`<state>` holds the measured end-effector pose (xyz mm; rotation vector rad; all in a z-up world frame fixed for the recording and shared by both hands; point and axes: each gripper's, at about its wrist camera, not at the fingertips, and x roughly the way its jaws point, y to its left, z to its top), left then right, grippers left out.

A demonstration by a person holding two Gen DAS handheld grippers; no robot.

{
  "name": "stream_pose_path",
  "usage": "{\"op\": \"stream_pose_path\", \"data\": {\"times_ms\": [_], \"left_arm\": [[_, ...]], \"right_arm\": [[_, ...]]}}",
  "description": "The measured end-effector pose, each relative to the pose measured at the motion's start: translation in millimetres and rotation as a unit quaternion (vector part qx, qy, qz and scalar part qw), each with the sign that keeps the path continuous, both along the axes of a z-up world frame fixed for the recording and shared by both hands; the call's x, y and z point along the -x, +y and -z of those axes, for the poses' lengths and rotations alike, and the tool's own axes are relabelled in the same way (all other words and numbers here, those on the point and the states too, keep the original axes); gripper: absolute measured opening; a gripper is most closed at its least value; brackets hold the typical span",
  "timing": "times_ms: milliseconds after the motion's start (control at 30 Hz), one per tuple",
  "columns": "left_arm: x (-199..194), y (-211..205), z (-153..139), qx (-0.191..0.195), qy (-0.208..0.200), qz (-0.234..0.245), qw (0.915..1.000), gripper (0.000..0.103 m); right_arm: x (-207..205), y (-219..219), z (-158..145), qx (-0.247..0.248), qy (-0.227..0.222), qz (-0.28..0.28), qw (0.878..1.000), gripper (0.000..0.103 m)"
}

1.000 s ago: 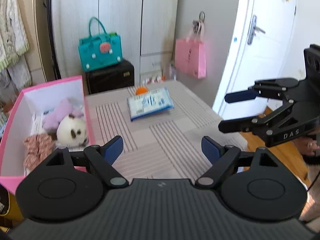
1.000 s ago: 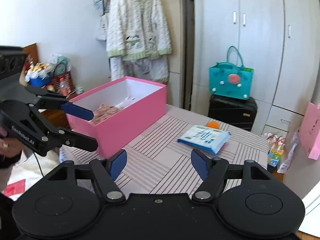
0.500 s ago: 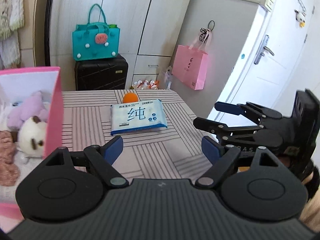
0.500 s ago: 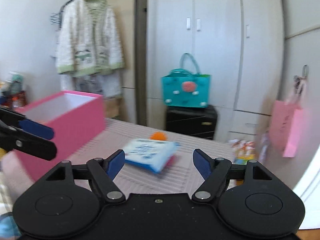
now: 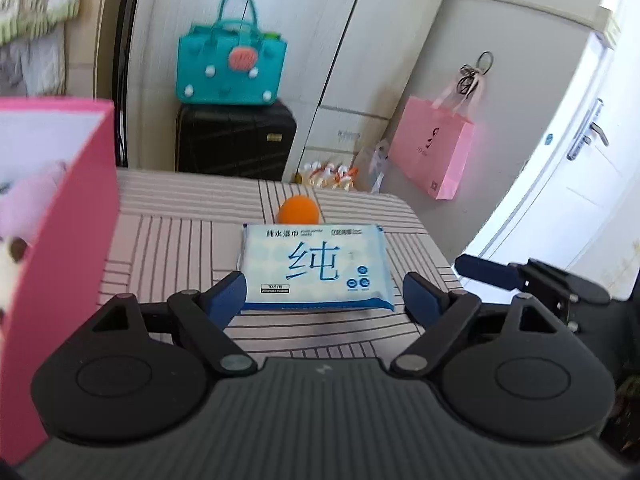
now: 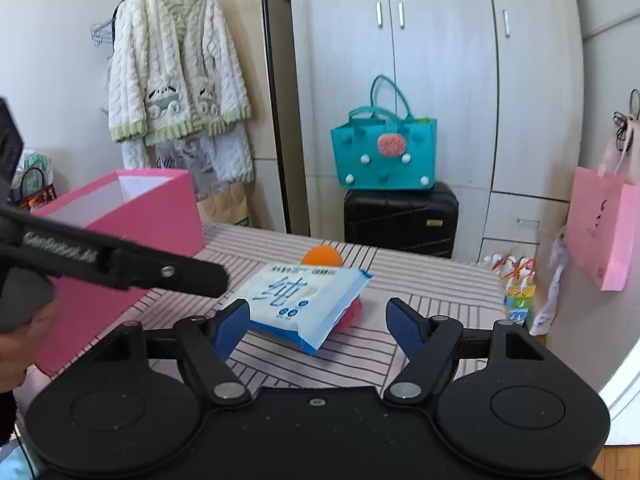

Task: Organize soft objects
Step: 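Close the left tool on the wet-wipes pack edge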

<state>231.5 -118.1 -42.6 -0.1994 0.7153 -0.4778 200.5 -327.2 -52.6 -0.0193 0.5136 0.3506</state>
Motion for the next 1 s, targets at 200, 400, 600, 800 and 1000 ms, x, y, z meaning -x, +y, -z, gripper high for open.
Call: {"op": "stream_pose_path", "data": {"times_ms": [200,400,600,800,1000], "left_arm": [[-23.7,-2.4,14.9,0.013,0.020,-0.022,0.9995,0.085],[-41.3,-5.8,31.5,0.026,0.051,-0.052,0.9970,0.085],[-48.6,-9.7,43.1,0.013,0.051,-0.080,0.9954,0.085],[-42.9,-6.3,53.1,0.030,0.051,-0.085,0.9946,0.087],[-38.5,0.3,53.8,0.047,0.055,-0.090,0.9933,0.080]], "right_arm": [[-21.7,4.9,13.8,0.003,0.032,-0.017,0.999,0.079],[-37.0,7.0,20.1,-0.015,0.055,-0.025,0.998,0.077],[-50.2,6.1,28.1,-0.029,0.077,-0.002,0.997,0.077],[-46.6,11.0,29.3,-0.046,0.076,-0.012,0.996,0.053],[-35.9,22.4,27.2,-0.025,0.057,-0.020,0.998,0.031]]}}
